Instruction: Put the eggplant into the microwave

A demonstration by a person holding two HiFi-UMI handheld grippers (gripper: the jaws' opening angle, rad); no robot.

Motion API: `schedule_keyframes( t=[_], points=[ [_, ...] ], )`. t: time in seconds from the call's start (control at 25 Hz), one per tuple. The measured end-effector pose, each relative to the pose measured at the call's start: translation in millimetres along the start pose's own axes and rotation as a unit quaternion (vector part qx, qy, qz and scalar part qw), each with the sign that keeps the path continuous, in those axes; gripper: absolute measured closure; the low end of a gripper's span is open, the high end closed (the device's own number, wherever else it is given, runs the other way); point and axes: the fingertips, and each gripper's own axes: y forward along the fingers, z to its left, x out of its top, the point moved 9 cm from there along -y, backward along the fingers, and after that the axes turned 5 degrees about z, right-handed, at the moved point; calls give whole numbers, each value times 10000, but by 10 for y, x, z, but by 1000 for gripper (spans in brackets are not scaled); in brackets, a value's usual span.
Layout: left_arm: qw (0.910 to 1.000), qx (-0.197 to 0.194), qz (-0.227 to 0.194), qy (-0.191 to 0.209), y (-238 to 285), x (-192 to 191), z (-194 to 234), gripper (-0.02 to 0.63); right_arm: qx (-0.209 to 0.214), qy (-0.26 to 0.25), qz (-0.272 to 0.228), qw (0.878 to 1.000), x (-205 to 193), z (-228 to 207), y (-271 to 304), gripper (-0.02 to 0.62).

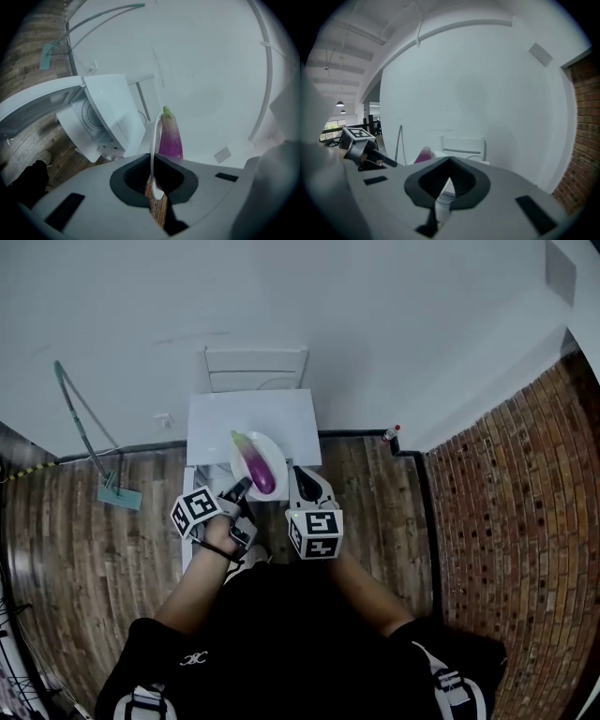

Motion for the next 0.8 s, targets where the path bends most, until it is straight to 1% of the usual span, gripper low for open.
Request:
schedule_keyframes(
  t=[0.16, 0.24, 0.36, 0.48, 0.64, 0.68, 0.8],
  points=[
    [9986, 56, -470, -247, -111, -18, 147, 591, 495, -192, 199, 9984, -34, 32, 229, 588],
    [9962, 153, -752, -414, -176, -78, 228, 591, 812, -321, 281, 9958, -41, 40, 326, 588],
    [9906, 284, -1228, -538, -240, -200, 311, 591, 1321, -610, 422, 9885, -39, 24, 468, 588],
    [9822, 306, -1703, -727, -250, -392, 406, 591, 1851, -897, 561, 9770, -44, -15, 546, 588],
    [9663, 214, -2254, -1225, -171, -754, 643, 591, 2493, -741, 1003, 9604, -155, -144, 648, 588],
    [9622, 198, -2382, -1307, -137, -835, 721, 591, 2619, -782, 1053, 9561, -194, -172, 679, 588],
    [9509, 145, -2712, -1486, -10, -1052, 1010, 591, 2911, -1200, 1094, 9428, -395, -228, 769, 588]
  ],
)
